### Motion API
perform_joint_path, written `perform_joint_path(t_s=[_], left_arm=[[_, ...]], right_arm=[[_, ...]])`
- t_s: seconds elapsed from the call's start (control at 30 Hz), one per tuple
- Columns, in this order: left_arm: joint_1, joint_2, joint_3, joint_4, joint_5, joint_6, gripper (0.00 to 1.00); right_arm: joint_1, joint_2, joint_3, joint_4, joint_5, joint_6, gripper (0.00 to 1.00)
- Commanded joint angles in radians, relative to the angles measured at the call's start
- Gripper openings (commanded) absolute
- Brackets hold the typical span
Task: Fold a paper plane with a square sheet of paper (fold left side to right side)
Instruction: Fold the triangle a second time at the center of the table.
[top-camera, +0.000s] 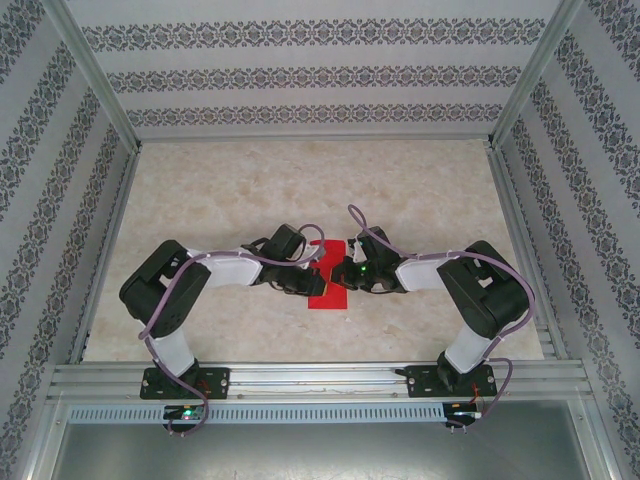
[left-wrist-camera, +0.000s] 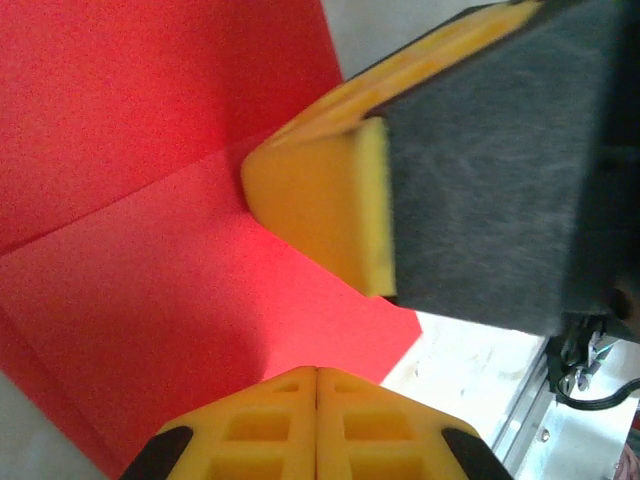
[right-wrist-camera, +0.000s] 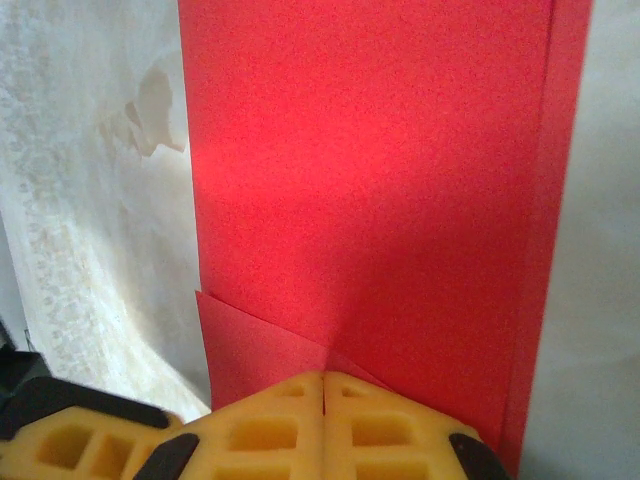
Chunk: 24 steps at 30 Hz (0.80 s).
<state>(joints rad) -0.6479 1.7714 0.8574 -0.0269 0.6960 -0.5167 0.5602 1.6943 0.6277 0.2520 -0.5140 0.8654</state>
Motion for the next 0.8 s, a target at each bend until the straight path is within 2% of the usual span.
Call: perform_joint_path(t_s=[0.0,0.5,0.77], left_arm=[[-0.009,0.028,0.030,0.042,0.009,-0.014,0.06],[-0.019,0.095,0.051,0.063,-0.001,-0.013,0.06],[-0.022,0.074,0.017,0.003,-0.037,0.026,0.06]], right_arm=[[0.001,0.033,-0.037,-0.086,0.035,-0.006,0.00],[0.001,0.036,-0.037,-0.100,0.043,-0.011,0.00],[-0.004,0.039,-0.037,-0.121,0.051,-0.021,0.00]])
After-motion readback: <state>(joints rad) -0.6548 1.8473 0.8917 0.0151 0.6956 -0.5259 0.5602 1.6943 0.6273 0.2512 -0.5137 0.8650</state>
